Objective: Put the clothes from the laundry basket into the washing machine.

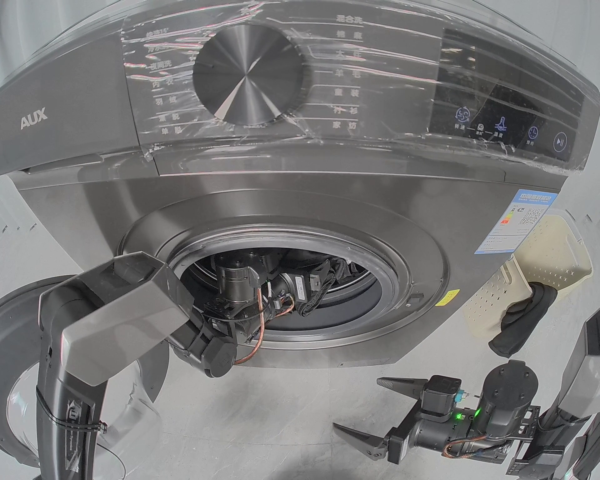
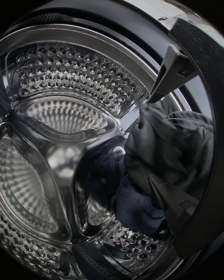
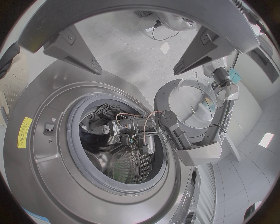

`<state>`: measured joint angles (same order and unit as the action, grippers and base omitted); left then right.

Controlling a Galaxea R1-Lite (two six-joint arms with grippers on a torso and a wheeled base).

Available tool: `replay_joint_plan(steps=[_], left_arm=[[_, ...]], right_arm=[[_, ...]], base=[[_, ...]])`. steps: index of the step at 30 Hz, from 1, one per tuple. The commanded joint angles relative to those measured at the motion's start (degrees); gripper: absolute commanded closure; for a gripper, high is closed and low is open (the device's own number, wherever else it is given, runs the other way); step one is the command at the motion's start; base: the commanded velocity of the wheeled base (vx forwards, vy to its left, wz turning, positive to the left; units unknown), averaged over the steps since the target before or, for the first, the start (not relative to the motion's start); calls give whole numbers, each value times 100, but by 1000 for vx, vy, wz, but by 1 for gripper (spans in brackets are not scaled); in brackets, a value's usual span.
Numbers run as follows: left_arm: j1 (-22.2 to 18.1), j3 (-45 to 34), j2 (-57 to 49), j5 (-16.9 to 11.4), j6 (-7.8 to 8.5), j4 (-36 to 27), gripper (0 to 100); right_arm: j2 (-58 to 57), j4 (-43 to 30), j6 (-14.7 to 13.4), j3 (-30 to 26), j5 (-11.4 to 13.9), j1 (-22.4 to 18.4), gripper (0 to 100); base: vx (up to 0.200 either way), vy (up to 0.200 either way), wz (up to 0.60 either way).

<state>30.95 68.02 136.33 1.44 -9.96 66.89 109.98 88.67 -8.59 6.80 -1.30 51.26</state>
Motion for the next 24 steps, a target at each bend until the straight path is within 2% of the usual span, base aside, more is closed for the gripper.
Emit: replay_joint_plan(steps=[1, 3, 4, 6, 16, 21, 24], left_arm=[[7, 229, 140, -21, 20, -159, 0], [-37, 493, 289, 6, 56, -247, 0], [-63, 598, 333, 6, 82, -299, 100], [-124, 809, 412, 6, 126, -466, 100], [-168, 1477, 737, 6, 117, -1213, 100], [-239, 2136, 1019, 190, 99, -1161, 100], [-256, 2681, 1177, 410, 91, -1073, 100]], right_arm=[[14, 1, -2, 5, -1, -20, 0], [14, 1, 7, 14, 7, -20, 0], [14, 1, -2, 14, 7, -20, 0], [23, 1, -2, 14, -1, -20, 0], [41, 1, 7, 120, 7, -90, 0], [102, 1, -2, 120, 7, -108, 0], [102, 1, -2, 128, 7, -108, 0]], base=[[0, 0, 0], [0, 0, 0], [0, 0, 0], [0, 0, 0], [0, 0, 0], [0, 0, 0], [0, 0, 0]])
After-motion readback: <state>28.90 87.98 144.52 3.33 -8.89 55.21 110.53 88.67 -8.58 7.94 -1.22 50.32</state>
